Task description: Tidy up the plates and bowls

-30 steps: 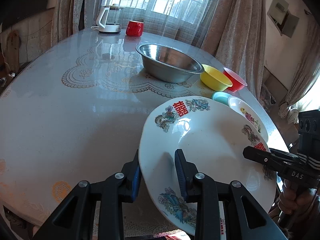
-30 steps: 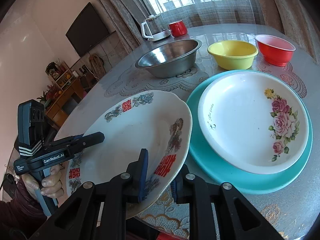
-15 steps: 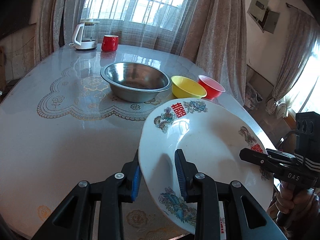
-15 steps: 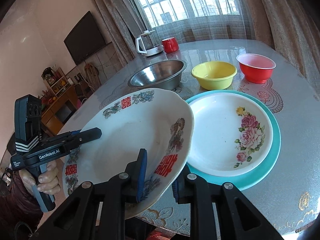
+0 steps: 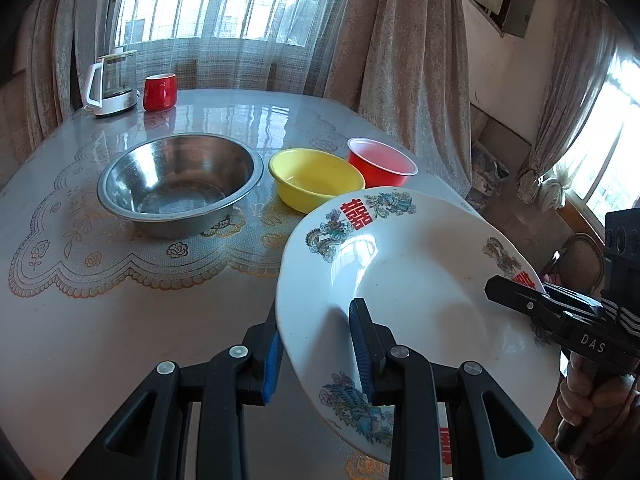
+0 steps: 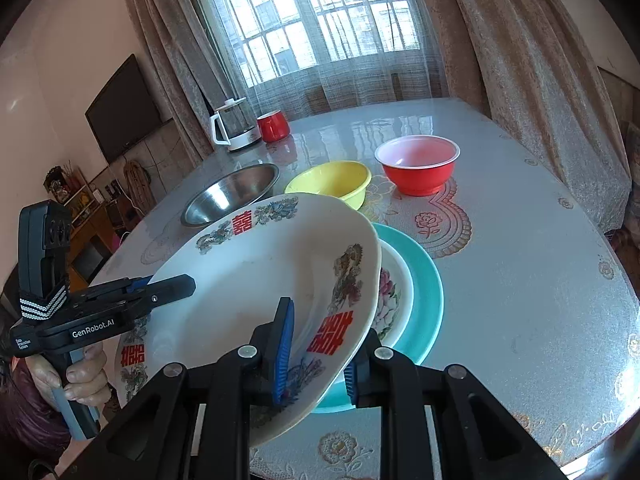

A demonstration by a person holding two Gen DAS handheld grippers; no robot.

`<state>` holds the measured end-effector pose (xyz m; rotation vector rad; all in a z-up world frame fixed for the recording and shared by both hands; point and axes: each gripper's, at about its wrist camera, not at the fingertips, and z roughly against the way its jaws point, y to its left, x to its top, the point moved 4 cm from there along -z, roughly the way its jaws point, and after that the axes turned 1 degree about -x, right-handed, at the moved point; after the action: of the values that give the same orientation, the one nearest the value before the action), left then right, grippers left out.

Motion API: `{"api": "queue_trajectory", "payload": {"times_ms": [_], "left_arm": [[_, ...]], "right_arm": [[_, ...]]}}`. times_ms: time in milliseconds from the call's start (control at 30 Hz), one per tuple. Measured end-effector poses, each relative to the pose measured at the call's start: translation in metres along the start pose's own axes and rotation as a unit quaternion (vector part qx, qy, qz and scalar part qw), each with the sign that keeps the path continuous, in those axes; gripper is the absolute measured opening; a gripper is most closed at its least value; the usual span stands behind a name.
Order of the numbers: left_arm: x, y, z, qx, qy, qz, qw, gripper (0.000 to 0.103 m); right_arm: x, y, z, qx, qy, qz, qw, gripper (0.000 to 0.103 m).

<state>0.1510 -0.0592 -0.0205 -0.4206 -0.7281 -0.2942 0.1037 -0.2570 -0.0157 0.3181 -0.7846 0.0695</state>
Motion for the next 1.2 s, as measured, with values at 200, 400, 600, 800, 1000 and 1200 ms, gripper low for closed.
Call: {"api": "queue_trajectory", "payload": {"times_ms": [200,400,600,800,1000,1200], "left_arm": [[0.006,-0.01,-0.023,-0.003,0.015,-0.002,0.9999,0.032],[0.007,-0.007,-0.04,0.007,0.03,0.012,0.9995,0.032],[0.003,-0.007,-0.048,0.016,0.037,0.012,0.9991,0.032],[-0.002,-0.01,-0.052,0.019,0.041,0.008,0.999,0.032],[-0.002,-0.011,-0.049,0.029,0.037,0.0,0.9989,0.032],[-0.004,-0.012,-0.046,0.037,0.035,-0.003,0.9987,0.032]], "right_arm": [[0.005,-0.022,-0.004,-0.019,0.007,0.0,1.0,0.022],[0.006,-0.033,-0.018,-0.025,0.021,-0.007,0.999,0.022],[0.003,-0.036,-0.031,-0.036,0.031,-0.009,0.999,0.022],[0.001,-0.042,-0.033,-0.047,0.035,-0.015,0.998,0.023],[0.0,-0.044,-0.036,-0.053,0.036,-0.018,0.998,0.023],[-0.001,-0.044,-0.035,-0.057,0.034,-0.02,0.998,0.023]]}}
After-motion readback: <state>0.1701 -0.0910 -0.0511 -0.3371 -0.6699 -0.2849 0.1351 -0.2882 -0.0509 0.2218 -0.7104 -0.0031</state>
